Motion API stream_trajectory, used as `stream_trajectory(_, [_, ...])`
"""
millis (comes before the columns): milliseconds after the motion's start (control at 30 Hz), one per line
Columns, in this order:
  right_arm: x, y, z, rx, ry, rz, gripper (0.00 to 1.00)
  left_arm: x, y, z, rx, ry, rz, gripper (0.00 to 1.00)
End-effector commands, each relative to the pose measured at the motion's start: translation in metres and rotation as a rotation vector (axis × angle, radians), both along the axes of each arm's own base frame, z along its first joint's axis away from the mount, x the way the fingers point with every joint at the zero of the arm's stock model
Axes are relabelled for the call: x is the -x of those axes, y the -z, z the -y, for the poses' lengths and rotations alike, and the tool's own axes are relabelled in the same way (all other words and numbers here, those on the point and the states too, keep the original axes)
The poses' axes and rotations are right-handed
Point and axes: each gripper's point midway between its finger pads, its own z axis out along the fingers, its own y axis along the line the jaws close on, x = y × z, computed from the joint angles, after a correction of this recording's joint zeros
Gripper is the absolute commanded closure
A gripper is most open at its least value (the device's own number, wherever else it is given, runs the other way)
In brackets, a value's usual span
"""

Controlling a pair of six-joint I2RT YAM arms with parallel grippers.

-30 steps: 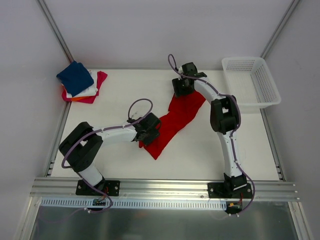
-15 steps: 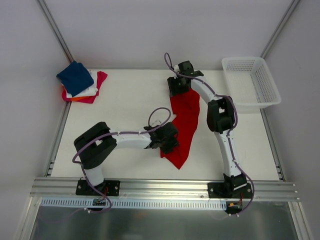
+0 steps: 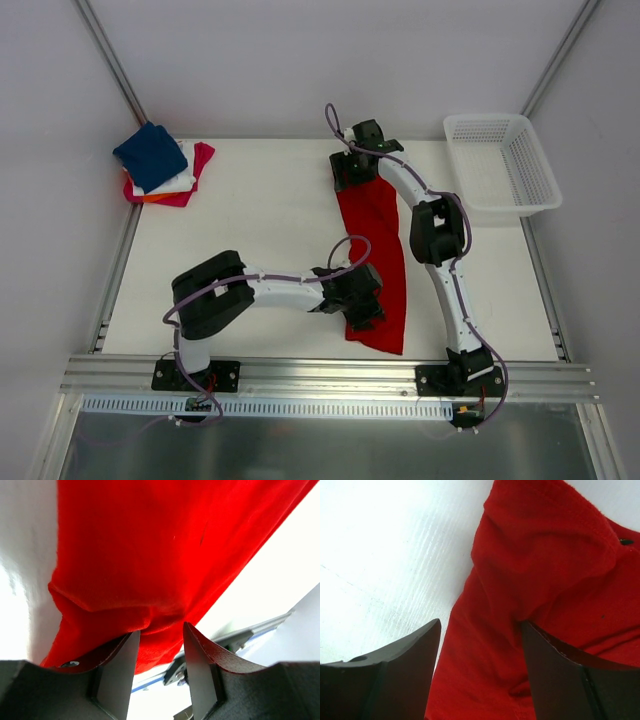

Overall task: Fold and stack the t-shirts
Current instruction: Fold the tshirt

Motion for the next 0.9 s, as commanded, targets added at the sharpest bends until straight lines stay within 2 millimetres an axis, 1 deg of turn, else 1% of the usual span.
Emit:
stream_trajectory(0, [-0.004, -0.017, -0.001, -0.011, -0.017, 0.029, 0.31, 0.06, 0.077, -0.107, -0.44, 0.072, -0.155, 0.57])
stream_trajectory(33, [-0.003, -0.017, -0.001, -0.012, -0.016, 0.029, 0.31, 0.058, 0.074, -0.109, -0.439, 0.068, -0.14, 0.57])
stream_trajectory(67, [-0.003, -0.023, -0.001, -0.016, -0.015, 0.037, 0.31, 0.055, 0.071, -0.115, -0.448, 0.06, -0.115, 0.57])
stream_trajectory(100, [-0.002, -0.025, 0.0, -0.016, -0.014, 0.041, 0.31, 0.051, 0.06, -0.113, -0.424, 0.056, -0.084, 0.57])
stream_trajectory(167, [-0.002, -0.027, 0.003, -0.012, -0.007, 0.044, 0.31, 0.041, 0.05, -0.122, -0.448, 0.045, -0.02, 0.54])
stream_trajectory(200, [-0.002, -0.033, 0.004, -0.014, -0.004, 0.051, 0.31, 0.036, 0.037, -0.12, -0.429, 0.039, 0.013, 0.53])
stream_trajectory(233, [-0.001, -0.033, 0.005, -0.006, -0.004, 0.053, 0.31, 0.029, 0.033, -0.13, -0.468, 0.034, 0.055, 0.52])
stream_trajectory(267, [-0.001, -0.035, 0.007, -0.006, 0.002, 0.055, 0.31, 0.024, 0.023, -0.129, -0.465, 0.03, 0.085, 0.5])
stream_trajectory(300, [-0.001, -0.042, 0.007, -0.01, 0.004, 0.066, 0.31, 0.018, 0.011, -0.127, -0.453, 0.032, 0.122, 0.48])
stream_trajectory(333, [-0.001, -0.047, 0.009, -0.01, 0.008, 0.074, 0.31, 0.011, 0.005, -0.138, -0.5, 0.036, 0.168, 0.46])
stream_trajectory(367, [0.001, -0.047, 0.011, -0.004, 0.01, 0.072, 0.31, 0.004, -0.011, -0.132, -0.479, 0.032, 0.207, 0.43])
stream_trajectory(400, [0.001, -0.051, 0.011, -0.006, 0.013, 0.079, 0.31, -0.001, -0.018, -0.132, -0.483, 0.037, 0.237, 0.37])
stream_trajectory(433, [0.001, -0.06, 0.012, -0.006, 0.014, 0.097, 0.31, -0.006, -0.025, -0.132, -0.491, 0.056, 0.269, 0.32])
stream_trajectory(467, [0.002, -0.063, 0.013, -0.005, 0.017, 0.097, 0.31, -0.014, -0.036, -0.133, -0.506, 0.048, 0.309, 0.23])
stream_trajectory(500, [0.001, -0.067, 0.015, -0.001, 0.021, 0.107, 0.31, -0.018, -0.044, -0.132, -0.497, 0.046, 0.335, 0.2])
stream_trajectory(533, [0.002, -0.075, 0.016, -0.003, 0.025, 0.119, 0.31, -0.021, -0.05, -0.132, -0.501, 0.068, 0.363, 0.17])
stream_trajectory(567, [0.003, -0.078, 0.017, -0.002, 0.027, 0.123, 0.31, -0.028, -0.061, -0.129, -0.493, 0.066, 0.403, 0.01])
stream_trajectory(600, [0.003, -0.081, 0.019, 0.0, 0.031, 0.127, 0.31, -0.031, -0.068, -0.128, -0.496, 0.084, 0.427, 0.01])
stream_trajectory(633, [0.003, -0.089, 0.02, -0.003, 0.034, 0.141, 0.31, -0.034, -0.073, -0.128, -0.499, 0.09, 0.445, 0.01])
stream_trajectory(667, [0.004, -0.091, 0.02, -0.004, 0.033, 0.144, 0.31, -0.039, -0.082, -0.125, -0.489, 0.085, 0.475, 0.01])
stream_trajectory(733, [0.005, -0.096, 0.022, 0.001, 0.038, 0.149, 0.31, -0.043, -0.091, -0.125, -0.499, 0.114, 0.509, 0.01])
stream_trajectory(767, [0.006, -0.103, 0.022, -0.002, 0.037, 0.157, 0.31, -0.048, -0.101, -0.125, -0.5, 0.111, 0.538, 0.01])
stream_trajectory(833, [0.013, -0.109, 0.024, 0.003, 0.038, 0.152, 0.32, -0.053, -0.112, -0.132, -0.531, 0.129, 0.582, 0.01])
stream_trajectory(867, [0.017, -0.127, 0.026, -0.009, 0.043, 0.175, 0.33, -0.059, -0.125, -0.138, -0.544, 0.113, 0.615, 0.01])
